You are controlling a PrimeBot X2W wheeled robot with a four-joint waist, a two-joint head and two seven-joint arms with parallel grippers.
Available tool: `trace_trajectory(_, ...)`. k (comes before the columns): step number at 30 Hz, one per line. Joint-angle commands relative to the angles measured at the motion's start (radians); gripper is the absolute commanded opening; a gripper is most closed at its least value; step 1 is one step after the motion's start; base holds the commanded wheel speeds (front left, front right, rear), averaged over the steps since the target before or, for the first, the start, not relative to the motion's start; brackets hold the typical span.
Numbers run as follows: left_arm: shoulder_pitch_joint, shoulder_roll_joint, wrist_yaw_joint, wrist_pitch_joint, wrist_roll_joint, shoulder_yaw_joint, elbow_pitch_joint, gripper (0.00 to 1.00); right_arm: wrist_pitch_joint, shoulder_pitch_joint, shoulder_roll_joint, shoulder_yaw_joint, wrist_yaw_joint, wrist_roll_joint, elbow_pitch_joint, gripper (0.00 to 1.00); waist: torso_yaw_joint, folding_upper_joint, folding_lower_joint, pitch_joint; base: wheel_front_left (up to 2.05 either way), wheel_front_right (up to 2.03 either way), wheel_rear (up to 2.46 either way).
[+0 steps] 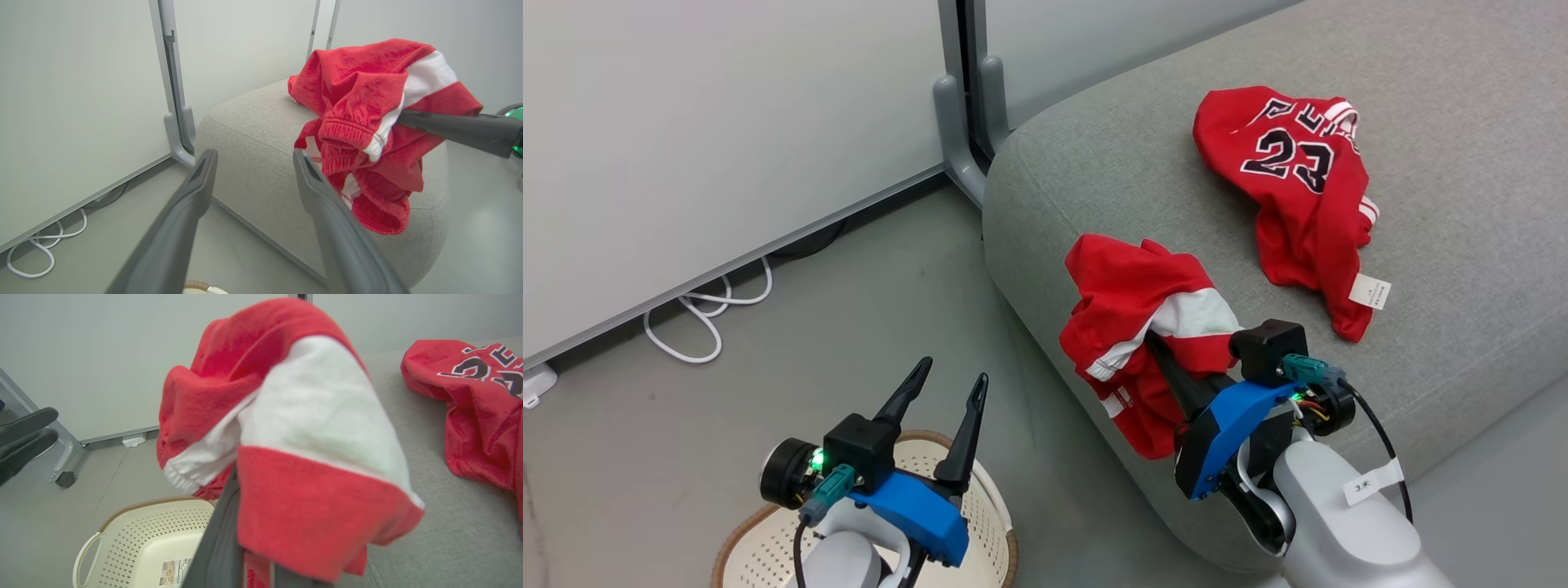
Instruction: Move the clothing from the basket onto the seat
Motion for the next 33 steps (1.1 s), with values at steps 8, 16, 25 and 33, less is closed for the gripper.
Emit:
trace_trajectory(8, -0.03, 0.018, -0.002, -0.003, -0.004, -0.012, 0.005, 1.0, -0.012, 0.015, 0.006, -0.011, 0.0, 0.005, 0.001, 0.0, -0.03, -0.0001, 0.0, 0.011, 0.0, 0.0, 0.0)
trace_trajectory(16, -0.029, 0.015, -0.002, -0.003, -0.006, -0.023, 0.01, 1.0, -0.015, 0.015, 0.006, -0.017, 0.0, 0.006, 0.004, 0.0, -0.021, -0.0001, 0.0, 0.01, 0.0, 0.0, 0.0)
trace_trajectory(25, -0.057, 0.023, -0.002, -0.003, 0.011, -0.036, -0.003, 1.0, 0.036, -0.1, -0.065, -0.085, 0.0, 0.029, -0.03, 0.0, 0.021, -0.0001, 0.0, 0.066, 0.0, 0.0, 0.0)
trace_trajectory(33, -0.125, 0.054, -0.002, -0.003, 0.036, -0.069, -0.029, 1.0, 0.11, -0.289, -0.225, -0.265, 0.0, 0.067, -0.043, 0.0, 0.094, -0.0001, 0.0, 0.198, 0.0, 0.0, 0.0)
